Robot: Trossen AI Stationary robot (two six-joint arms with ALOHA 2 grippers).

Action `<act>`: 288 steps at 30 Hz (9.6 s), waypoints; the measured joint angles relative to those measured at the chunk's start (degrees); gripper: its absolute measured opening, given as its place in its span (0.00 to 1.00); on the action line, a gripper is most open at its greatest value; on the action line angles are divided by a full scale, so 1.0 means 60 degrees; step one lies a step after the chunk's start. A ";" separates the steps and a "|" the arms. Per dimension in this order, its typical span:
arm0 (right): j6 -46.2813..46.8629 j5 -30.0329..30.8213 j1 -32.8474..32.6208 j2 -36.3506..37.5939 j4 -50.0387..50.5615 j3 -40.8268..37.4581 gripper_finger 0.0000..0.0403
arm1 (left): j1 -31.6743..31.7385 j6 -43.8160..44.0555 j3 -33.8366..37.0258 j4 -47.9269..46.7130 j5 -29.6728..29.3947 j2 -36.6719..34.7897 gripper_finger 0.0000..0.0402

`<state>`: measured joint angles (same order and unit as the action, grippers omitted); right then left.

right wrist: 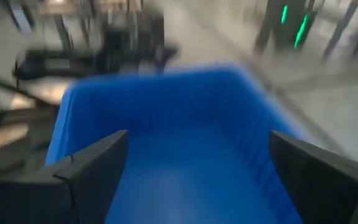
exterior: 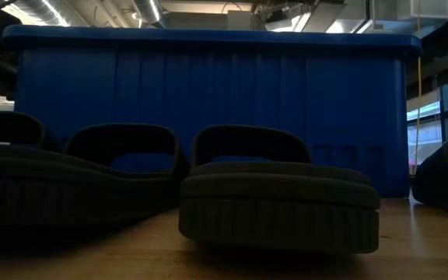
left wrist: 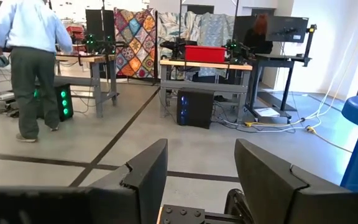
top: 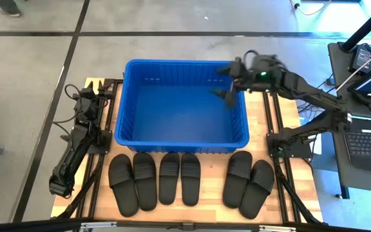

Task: Pick and place slides into bin
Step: Put the black slides into the blue organizer bin

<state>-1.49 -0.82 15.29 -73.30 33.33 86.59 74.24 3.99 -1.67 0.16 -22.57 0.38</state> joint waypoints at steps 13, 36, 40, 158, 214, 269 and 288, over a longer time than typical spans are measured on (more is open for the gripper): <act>0.5267 0.1805 -0.4485 -0.1528 0.5871 0.2259 0.96 | 0.0000 0.0013 0.0004 0.0000 -0.0004 -0.0003 0.45; 1.4254 0.0924 -1.0156 -0.3825 0.9444 0.2073 0.96 | -0.0004 0.0021 0.0003 -0.0003 -0.0004 0.0000 0.45; 1.4243 0.0124 -1.0156 -0.4704 0.9446 0.2069 0.96 | -0.0001 0.0022 0.0001 0.0000 -0.0004 -0.0003 0.45; 0.6710 0.9828 -0.9555 -0.5730 0.9451 0.7634 0.04 | -0.0004 0.0569 0.0002 -0.0043 0.0678 -0.0002 0.45; -0.2343 0.7165 0.1183 -0.6553 0.3728 -0.0108 0.04 | -0.0004 -0.0270 0.0004 -0.0025 0.0621 -0.0004 0.45; -0.2053 0.6902 0.1550 -0.6553 0.2327 -0.2280 0.63 | -0.0004 -0.0270 0.0001 -0.0025 0.0621 -0.0004 0.45; -0.1792 0.6656 0.1067 -0.6553 0.2993 -0.2065 0.63 | -0.0004 -0.0270 0.0004 -0.0025 0.0623 -0.0004 0.45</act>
<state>-12.25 39.11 21.69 -112.62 51.29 74.20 74.22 2.37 -1.65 0.01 -18.83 0.36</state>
